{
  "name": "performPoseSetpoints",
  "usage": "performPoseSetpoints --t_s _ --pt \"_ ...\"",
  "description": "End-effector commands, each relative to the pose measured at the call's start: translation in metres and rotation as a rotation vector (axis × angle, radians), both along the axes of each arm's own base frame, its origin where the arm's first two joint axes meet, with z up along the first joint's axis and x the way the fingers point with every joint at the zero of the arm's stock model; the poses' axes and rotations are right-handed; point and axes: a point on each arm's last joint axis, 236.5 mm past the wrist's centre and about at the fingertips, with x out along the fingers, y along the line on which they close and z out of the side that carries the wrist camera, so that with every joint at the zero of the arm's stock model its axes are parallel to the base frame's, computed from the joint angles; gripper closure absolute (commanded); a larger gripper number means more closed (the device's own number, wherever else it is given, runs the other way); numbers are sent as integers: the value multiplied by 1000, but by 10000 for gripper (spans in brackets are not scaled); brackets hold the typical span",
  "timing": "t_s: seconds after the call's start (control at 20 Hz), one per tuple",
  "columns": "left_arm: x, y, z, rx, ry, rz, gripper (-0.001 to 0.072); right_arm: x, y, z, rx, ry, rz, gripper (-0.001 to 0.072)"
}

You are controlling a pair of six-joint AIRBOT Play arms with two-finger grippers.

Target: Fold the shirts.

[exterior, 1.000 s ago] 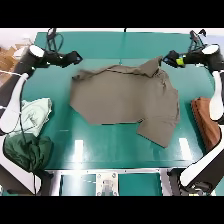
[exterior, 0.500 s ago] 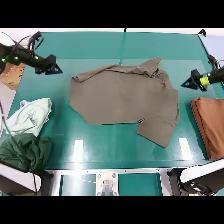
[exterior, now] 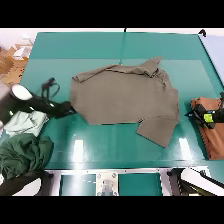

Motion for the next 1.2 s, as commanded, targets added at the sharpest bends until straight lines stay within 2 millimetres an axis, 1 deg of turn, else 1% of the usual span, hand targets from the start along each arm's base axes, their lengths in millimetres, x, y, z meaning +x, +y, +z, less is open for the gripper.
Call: performPoseSetpoints --t_s 0.0,0.1,0.25,0.4,0.45,0.5,0.55,0.7,0.8,0.85,0.9,0.95,1.0,1.05,1.15 --pt "-14 -32 -33 -22 -48 59 290 -4 -6 -13 -6 -23 -71 358" --pt "-17 -44 -47 -33 -4 69 290 5 3 -23 61 -36 -69 358" --pt "-21 -57 -69 -45 63 87 290 8 7 -42 116 -7 -61 358" --pt "-13 -68 -81 -69 68 131 291 11 8 -56 145 11 -68 355" --pt "-12 -72 -83 -85 69 136 320 13 12 -59 169 6 -64 346" --pt "-11 -74 -83 -93 61 125 626 16 16 -62 193 -2 -65 345" --pt "-7 -72 -84 -85 46 128 687 18 18 -64 208 -7 -64 335" --pt "1 -66 -83 -76 29 143 687 29 24 -67 258 -47 -65 335" --pt "-1 -64 -83 -65 30 117 688 35 24 -69 278 -51 -76 340" --pt "-4 -64 -84 -62 37 103 688 38 26 -71 285 -50 -71 363" --pt "-6 -64 -84 -57 39 94 688 40 31 -71 293 -54 -47 435" --pt "-7 -64 -84 -59 42 93 688 41 37 -70 302 -54 -22 546" --pt "-7 -64 -84 -59 40 92 688 43 41 -69 296 -65 14 692" --pt "-6 -64 -80 -60 31 89 688 46 43 -67 290 -70 27 690" --pt "-3 -62 -69 -50 -9 77 689 52 38 -62 276 -88 30 691"
